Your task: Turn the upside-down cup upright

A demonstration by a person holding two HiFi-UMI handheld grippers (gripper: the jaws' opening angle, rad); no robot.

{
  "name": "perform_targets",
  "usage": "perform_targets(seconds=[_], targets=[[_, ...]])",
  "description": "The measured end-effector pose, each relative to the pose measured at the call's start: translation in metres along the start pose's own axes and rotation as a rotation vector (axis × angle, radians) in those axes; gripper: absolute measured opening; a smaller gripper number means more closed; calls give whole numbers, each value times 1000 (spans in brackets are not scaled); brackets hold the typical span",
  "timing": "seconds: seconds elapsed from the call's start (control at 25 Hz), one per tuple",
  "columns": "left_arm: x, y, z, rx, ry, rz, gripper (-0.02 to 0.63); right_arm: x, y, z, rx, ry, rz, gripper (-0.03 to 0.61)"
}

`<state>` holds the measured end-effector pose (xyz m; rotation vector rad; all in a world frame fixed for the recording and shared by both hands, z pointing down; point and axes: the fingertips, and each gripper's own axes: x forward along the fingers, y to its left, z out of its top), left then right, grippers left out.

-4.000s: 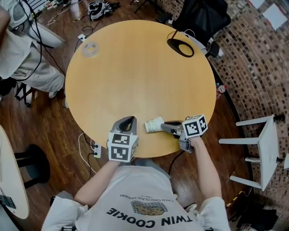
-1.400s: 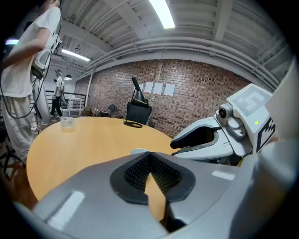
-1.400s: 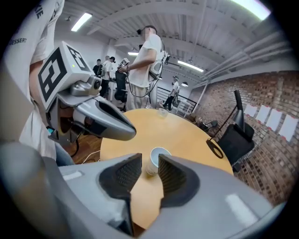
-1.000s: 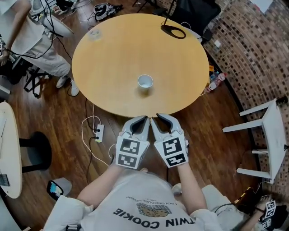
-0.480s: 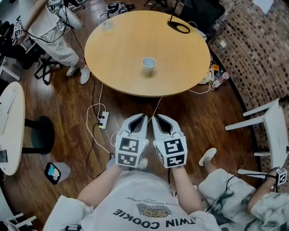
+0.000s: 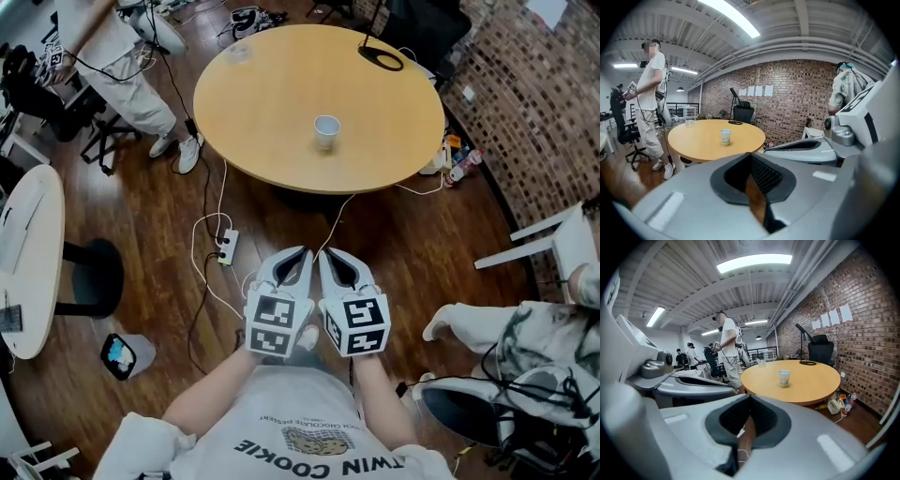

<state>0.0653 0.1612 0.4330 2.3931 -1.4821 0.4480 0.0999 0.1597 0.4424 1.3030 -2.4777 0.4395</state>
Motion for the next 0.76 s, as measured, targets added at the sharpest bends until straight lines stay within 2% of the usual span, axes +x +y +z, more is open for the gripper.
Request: perform_targets(seconds=[0.32,0.76], targets=[[-40,17,-13,-6,-14,-27,6,-7,42,-6,33,-7,-49,3],[-59,30,-3,-2,-29,-70,5,-14,62,9,59,-17,-113,3]])
